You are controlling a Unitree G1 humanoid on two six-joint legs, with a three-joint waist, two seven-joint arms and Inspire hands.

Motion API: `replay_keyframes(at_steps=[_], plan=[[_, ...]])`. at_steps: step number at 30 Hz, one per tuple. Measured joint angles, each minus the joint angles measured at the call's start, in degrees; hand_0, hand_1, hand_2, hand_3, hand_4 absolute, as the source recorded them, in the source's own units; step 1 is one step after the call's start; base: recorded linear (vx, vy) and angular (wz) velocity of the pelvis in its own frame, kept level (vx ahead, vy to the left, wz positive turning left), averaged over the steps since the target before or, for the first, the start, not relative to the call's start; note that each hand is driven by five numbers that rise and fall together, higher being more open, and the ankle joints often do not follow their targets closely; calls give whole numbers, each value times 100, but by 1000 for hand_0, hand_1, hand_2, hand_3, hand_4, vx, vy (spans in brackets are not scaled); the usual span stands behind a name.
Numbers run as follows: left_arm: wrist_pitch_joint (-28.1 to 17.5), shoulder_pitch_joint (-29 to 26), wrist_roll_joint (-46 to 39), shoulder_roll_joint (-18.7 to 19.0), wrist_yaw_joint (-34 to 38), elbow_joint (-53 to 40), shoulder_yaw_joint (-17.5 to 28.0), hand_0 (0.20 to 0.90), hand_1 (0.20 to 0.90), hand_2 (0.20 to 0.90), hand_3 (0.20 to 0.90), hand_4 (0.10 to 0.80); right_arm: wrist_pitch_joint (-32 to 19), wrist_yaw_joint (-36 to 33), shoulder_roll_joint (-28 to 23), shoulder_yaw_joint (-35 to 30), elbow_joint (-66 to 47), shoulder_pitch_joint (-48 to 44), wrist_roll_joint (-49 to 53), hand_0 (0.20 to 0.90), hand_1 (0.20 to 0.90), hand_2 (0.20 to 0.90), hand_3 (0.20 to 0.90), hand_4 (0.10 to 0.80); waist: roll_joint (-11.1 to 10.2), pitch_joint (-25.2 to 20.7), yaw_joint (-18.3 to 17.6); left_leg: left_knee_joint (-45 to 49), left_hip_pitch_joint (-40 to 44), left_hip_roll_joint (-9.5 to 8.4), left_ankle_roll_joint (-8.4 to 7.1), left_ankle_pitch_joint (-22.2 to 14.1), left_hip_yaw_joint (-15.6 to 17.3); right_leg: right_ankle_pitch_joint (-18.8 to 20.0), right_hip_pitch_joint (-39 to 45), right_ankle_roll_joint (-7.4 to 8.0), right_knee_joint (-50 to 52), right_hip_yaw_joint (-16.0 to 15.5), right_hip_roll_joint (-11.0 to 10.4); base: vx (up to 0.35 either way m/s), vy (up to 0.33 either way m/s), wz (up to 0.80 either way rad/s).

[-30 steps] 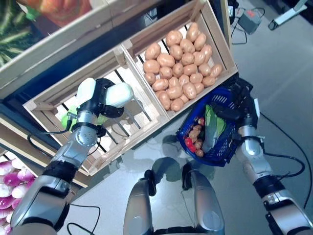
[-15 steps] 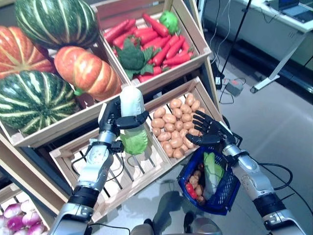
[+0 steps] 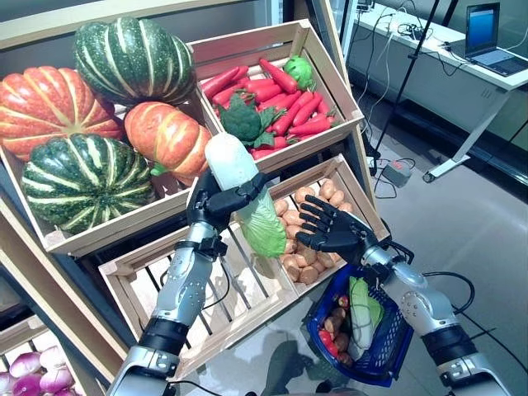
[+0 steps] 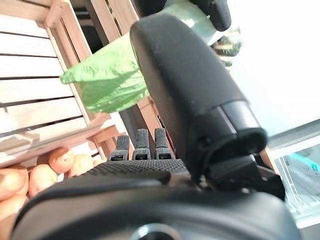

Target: Put vegetables into the basket

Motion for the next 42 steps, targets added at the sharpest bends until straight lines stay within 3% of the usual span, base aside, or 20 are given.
replay_keyframes(at_steps=[14,35,42], plan=[[412,-1,-86,-5,-38,-83,-457,300,300,300,300,400,159,-6,-9,202,-13,-465,205,900,900,900,900,800,-149,-96,92,0,-35,-50,44,61,-100,37,5,14,0,-26,-41,-3,1,3],[611,-1,-80,-5,-71,-82,-472,300,300,300,300,400,621,-5,-51,631,-7,-594,136,900,900,900,900,800,-155,-100,55,0,9,-50,47,68,-73,51,29,12,0,15,-40,0,0,0],[731,-1,-117,4,-73,-85,-662,300,300,300,300,400,800,-6,-47,728,125,-633,135,900,900,900,900,800,-156,-101,78,0,20,-50,46,68,-72,52,38,11,0,17,-39,0,0,0]])
